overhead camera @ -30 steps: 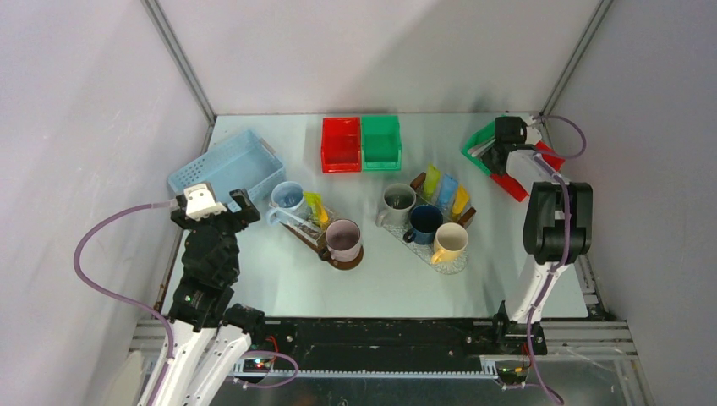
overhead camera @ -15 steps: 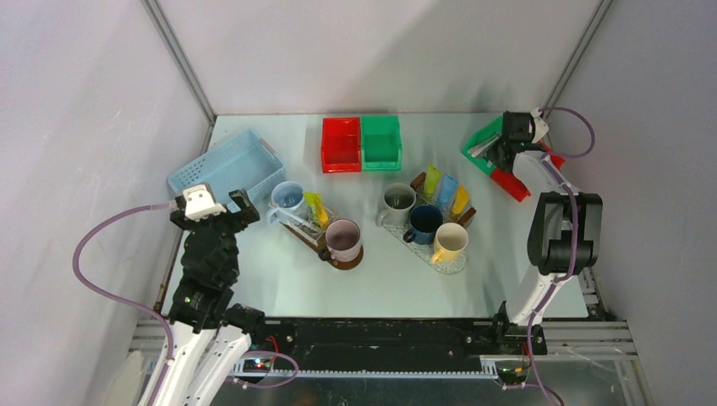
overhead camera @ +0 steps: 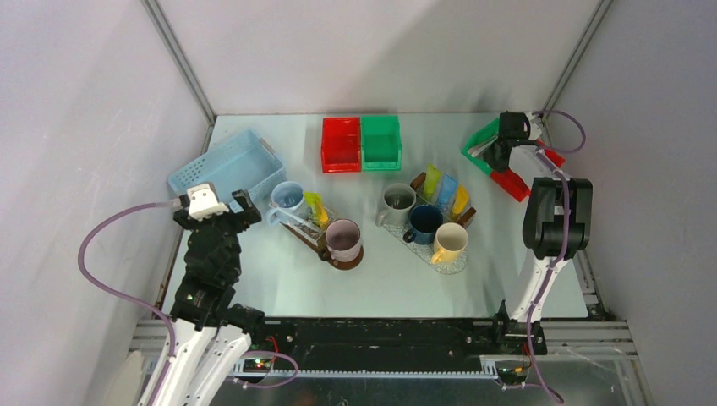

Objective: Prepare toiletry sets of a toothbrush and toothpaste on the tray
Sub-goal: Pick up the toothbrush from the storage box.

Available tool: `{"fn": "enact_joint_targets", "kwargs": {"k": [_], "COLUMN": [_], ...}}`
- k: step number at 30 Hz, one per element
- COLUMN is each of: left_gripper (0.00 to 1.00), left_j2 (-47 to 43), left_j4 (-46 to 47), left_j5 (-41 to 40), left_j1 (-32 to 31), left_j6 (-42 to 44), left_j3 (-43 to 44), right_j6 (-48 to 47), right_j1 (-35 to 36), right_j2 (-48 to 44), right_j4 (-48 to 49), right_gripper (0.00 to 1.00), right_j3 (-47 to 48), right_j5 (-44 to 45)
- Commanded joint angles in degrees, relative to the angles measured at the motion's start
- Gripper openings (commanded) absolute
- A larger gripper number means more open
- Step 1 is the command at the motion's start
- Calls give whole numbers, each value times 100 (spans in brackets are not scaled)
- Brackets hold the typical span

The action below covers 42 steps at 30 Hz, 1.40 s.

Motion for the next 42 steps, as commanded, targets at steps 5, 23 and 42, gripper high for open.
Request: {"fn": "enact_joint_targets", "kwargs": {"k": [5,23,42], "left_gripper": [100,100,100], "left_j2": [73,95,97], "left_j4": [206,213,218], "left_j5": [33,51,84], "left_j1": [-29,-24,-25], "left_j6": [90,104,113], "left_j3": [9,4,0], "right_j6": [110,279,366], "right_j1": [-51,-75,-159], "right_j2": [249,425,492], "right_j4": [16,46,15], "right_gripper": [32,26,9], "right_j3": [452,463,432], "right_j5": [17,42,-92]}}
